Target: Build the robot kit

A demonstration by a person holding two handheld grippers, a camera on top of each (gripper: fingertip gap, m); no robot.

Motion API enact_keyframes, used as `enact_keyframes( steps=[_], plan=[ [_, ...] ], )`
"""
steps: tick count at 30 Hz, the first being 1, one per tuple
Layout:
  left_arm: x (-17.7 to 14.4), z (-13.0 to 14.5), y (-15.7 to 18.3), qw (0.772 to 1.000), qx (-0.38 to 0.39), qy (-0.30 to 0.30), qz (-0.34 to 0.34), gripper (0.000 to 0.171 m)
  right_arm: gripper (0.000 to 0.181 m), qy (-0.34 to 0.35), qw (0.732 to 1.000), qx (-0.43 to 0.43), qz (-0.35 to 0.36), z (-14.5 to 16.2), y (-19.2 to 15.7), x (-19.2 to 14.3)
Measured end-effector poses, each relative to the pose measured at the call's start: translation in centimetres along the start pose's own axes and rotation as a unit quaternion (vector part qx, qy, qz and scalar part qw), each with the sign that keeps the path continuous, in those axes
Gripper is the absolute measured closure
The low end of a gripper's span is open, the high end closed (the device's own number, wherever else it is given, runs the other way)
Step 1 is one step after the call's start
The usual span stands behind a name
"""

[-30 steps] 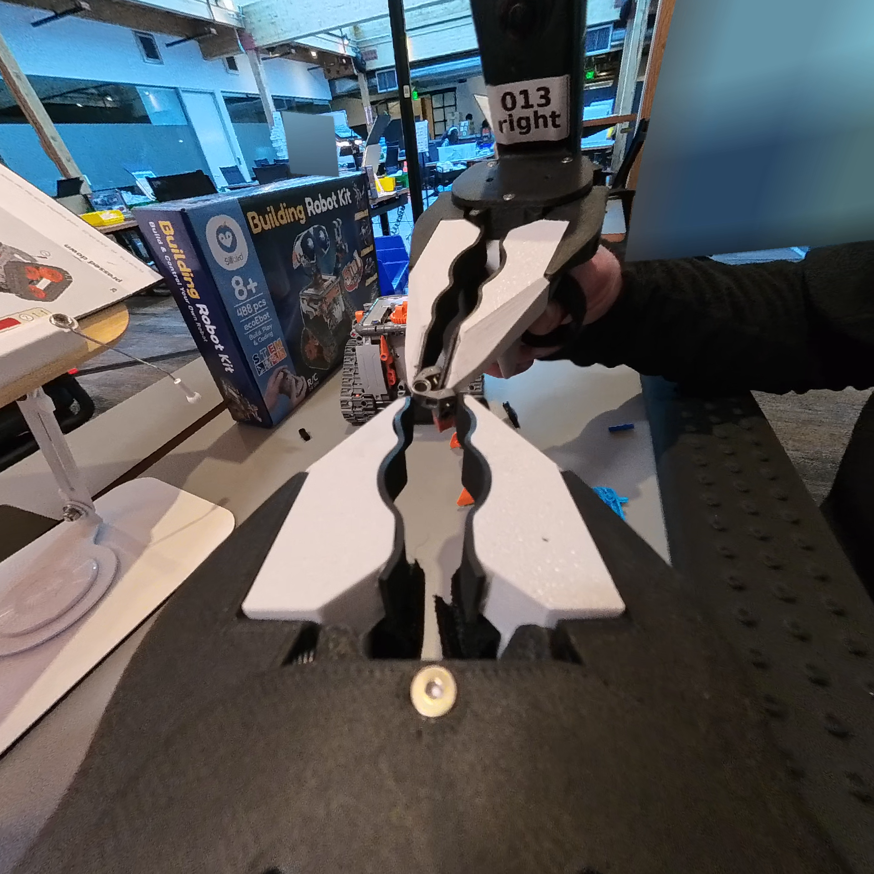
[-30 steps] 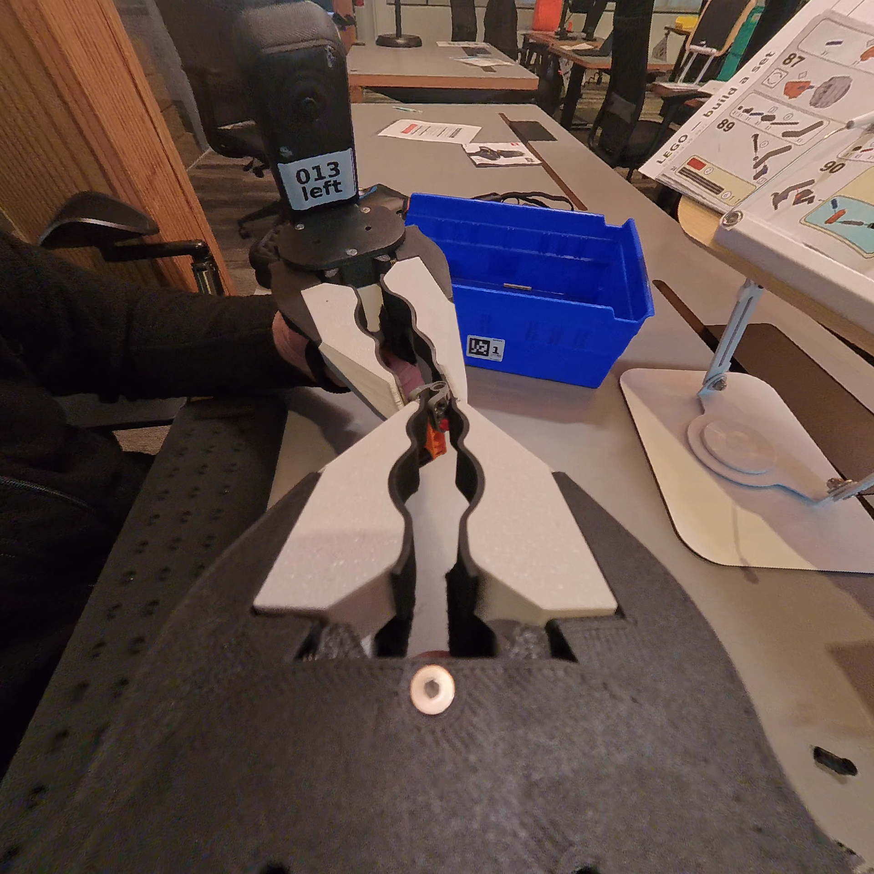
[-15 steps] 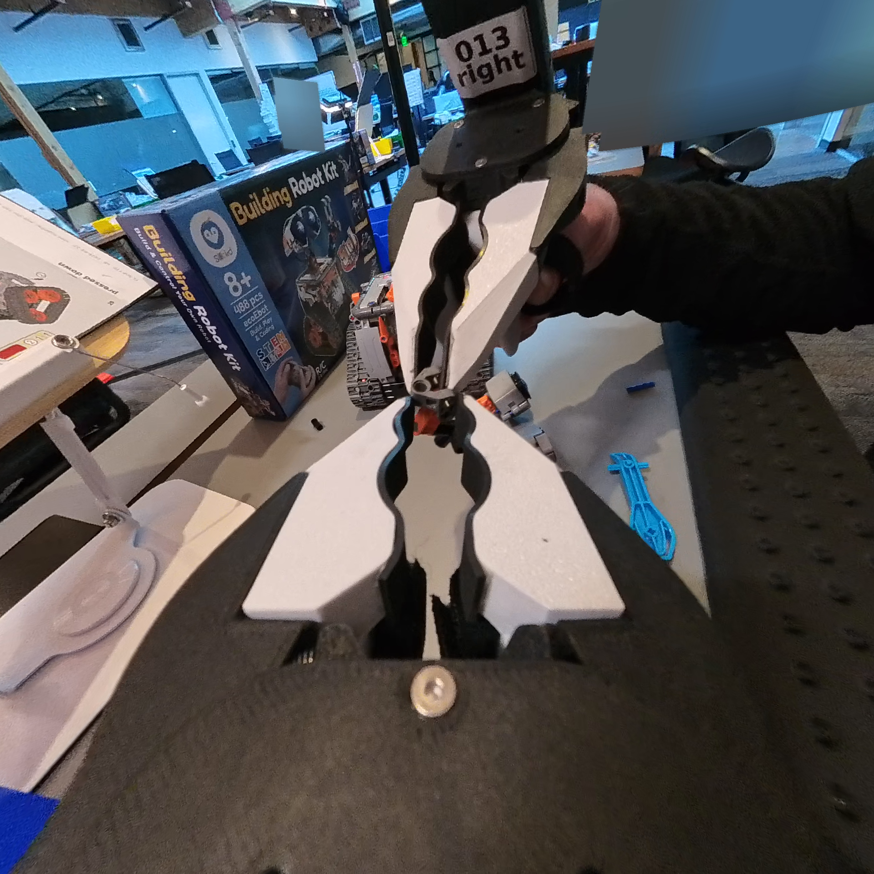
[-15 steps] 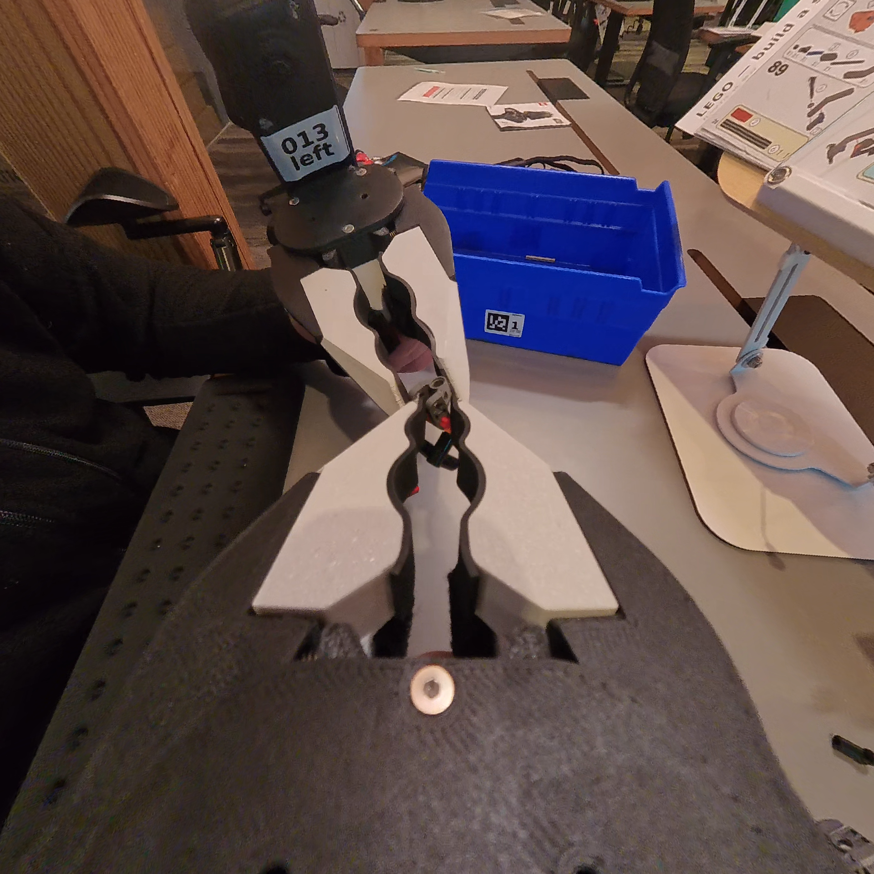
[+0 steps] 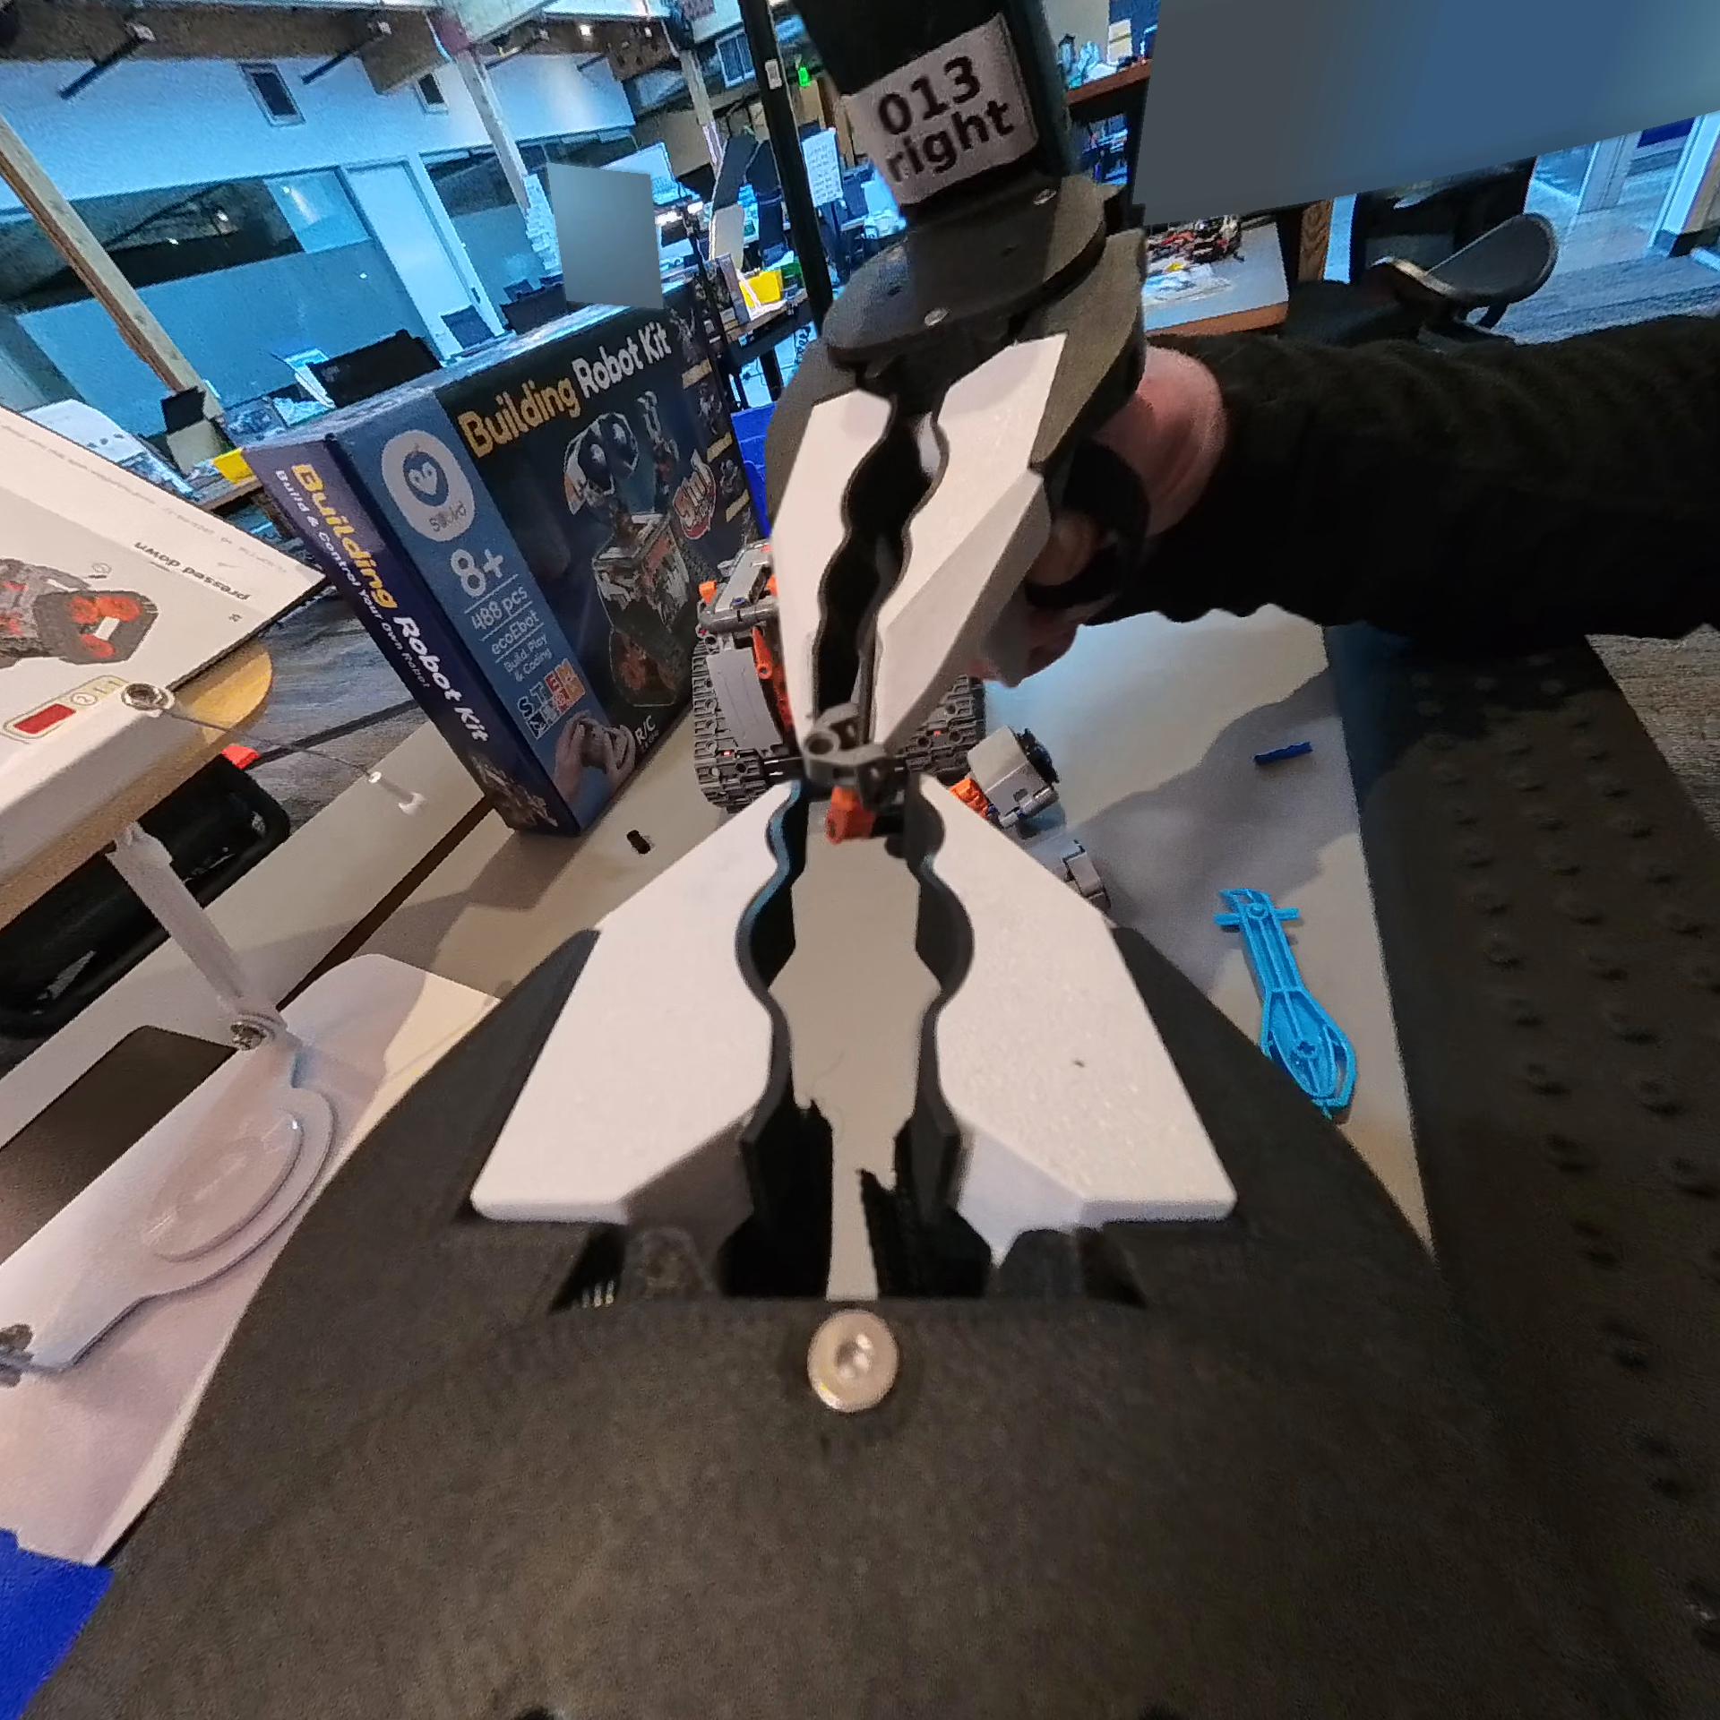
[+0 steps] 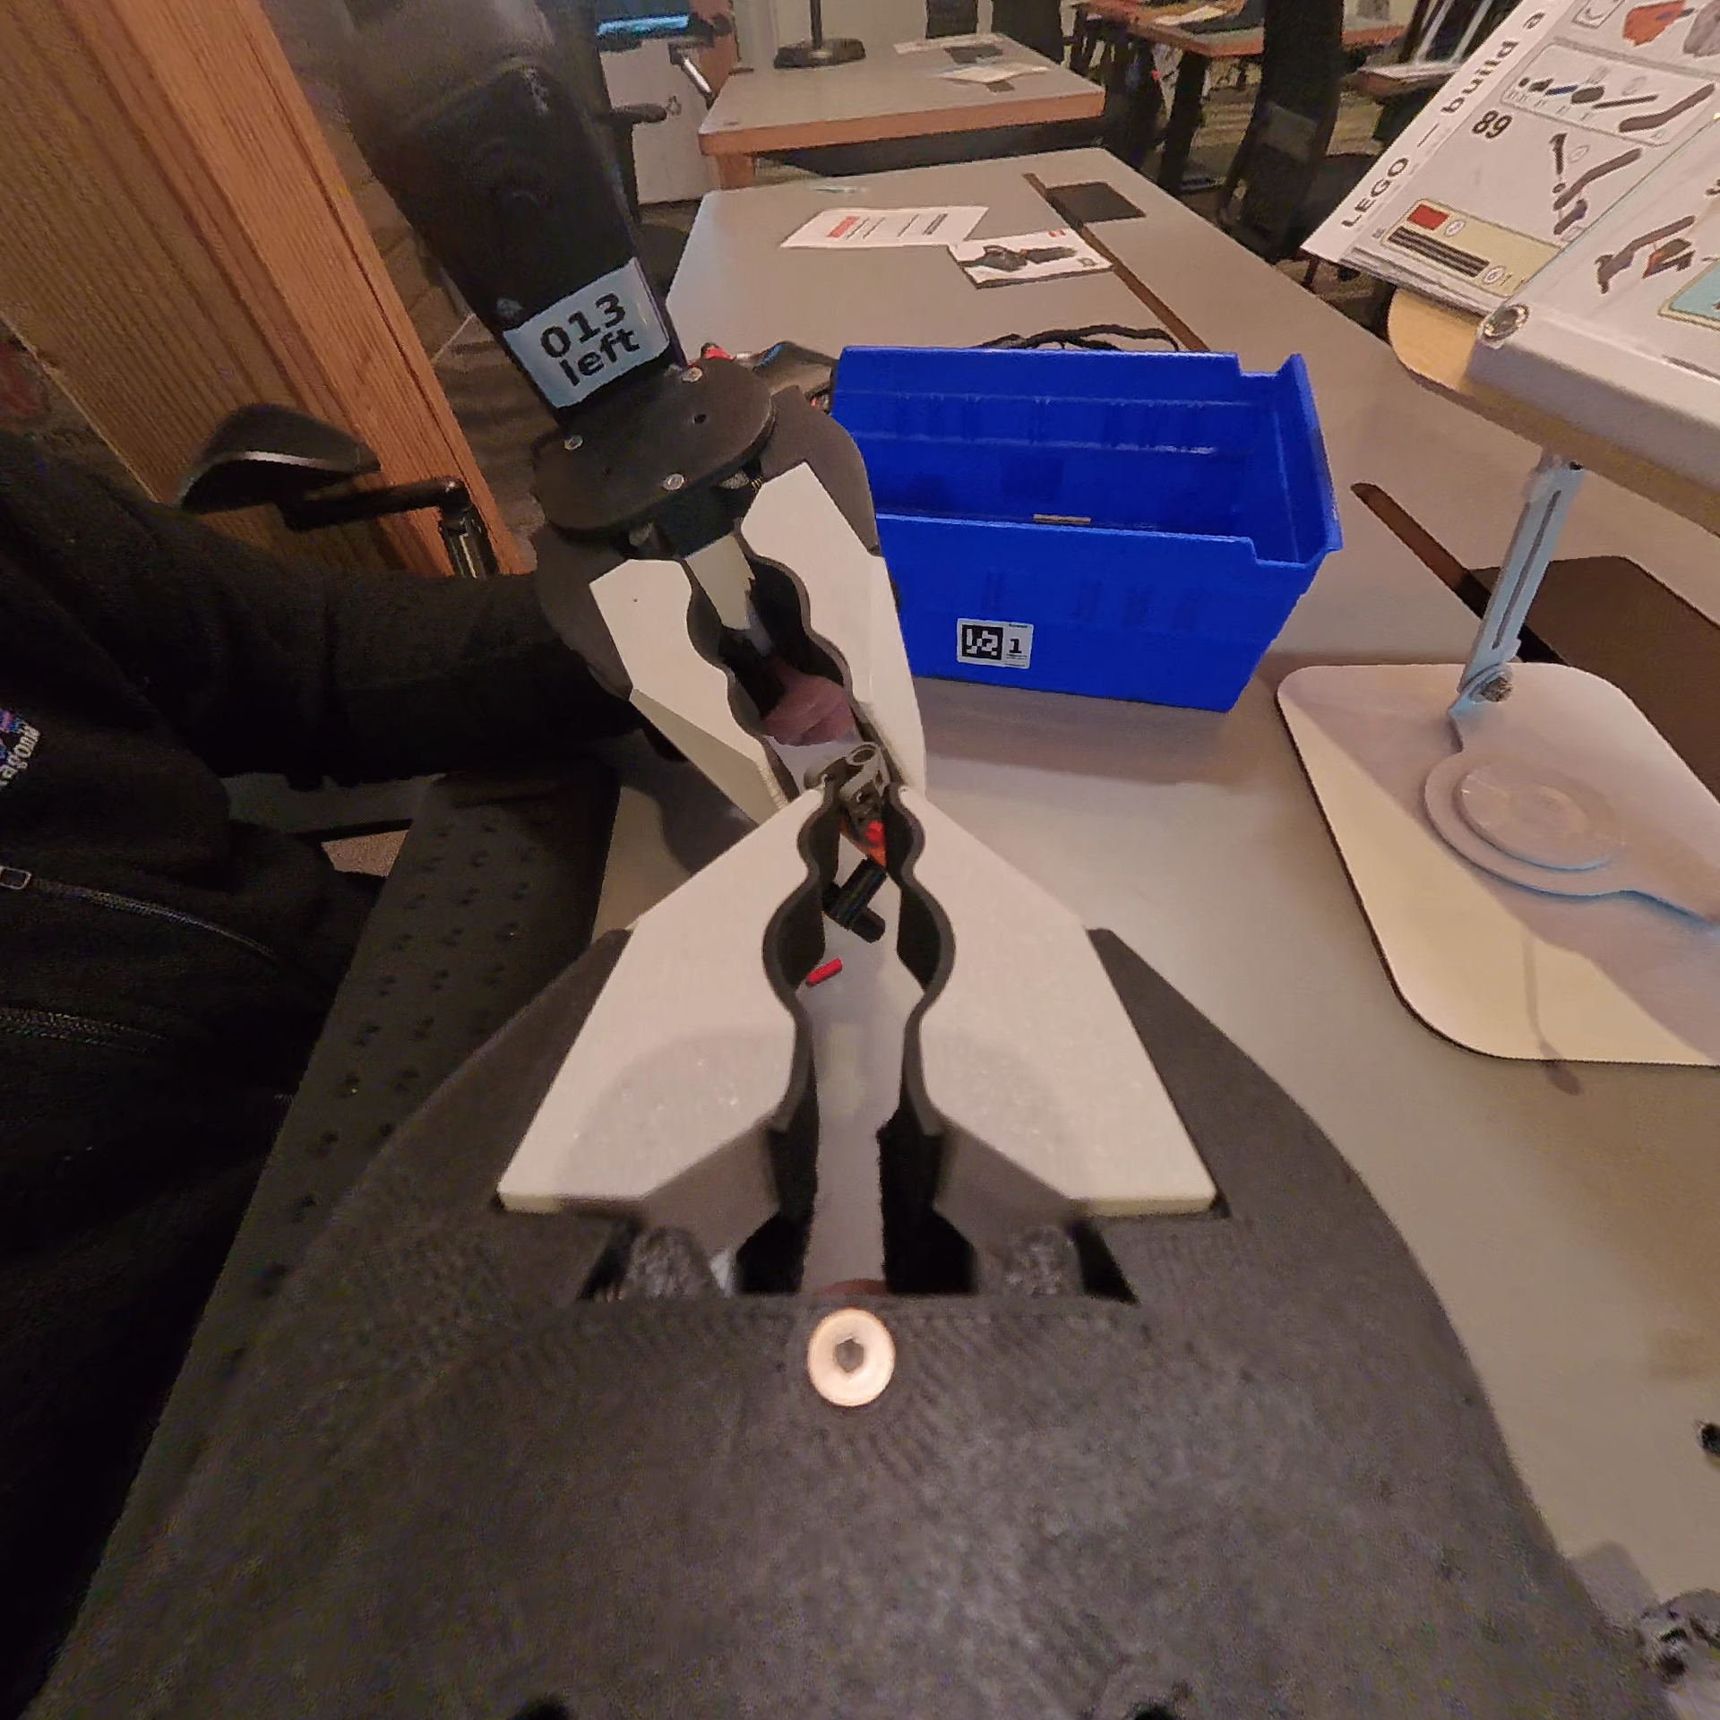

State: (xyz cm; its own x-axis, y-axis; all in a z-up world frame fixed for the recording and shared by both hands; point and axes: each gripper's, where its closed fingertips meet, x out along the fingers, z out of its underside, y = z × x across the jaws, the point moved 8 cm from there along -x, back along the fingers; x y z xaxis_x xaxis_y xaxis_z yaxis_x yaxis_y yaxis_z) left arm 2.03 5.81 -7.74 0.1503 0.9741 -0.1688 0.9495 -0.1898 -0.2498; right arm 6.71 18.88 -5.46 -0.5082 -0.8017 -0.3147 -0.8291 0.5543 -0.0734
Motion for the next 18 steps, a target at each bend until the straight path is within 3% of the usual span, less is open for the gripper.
enact_keyframes(
  steps=[9,18],
  plan=[
    [0.2,-0.1,0.4,1.0,-0.006,-0.002,0.014,0.147,0.174,0.077,0.995,0.041,0.047,0.7,-0.8,-5.8],
    [2.0,-0.7,2.2,0.998,0.012,-0.028,0.049,0.147,0.173,0.147,0.982,0.098,0.065,3.8,-1.8,-11.0]
  ],
)
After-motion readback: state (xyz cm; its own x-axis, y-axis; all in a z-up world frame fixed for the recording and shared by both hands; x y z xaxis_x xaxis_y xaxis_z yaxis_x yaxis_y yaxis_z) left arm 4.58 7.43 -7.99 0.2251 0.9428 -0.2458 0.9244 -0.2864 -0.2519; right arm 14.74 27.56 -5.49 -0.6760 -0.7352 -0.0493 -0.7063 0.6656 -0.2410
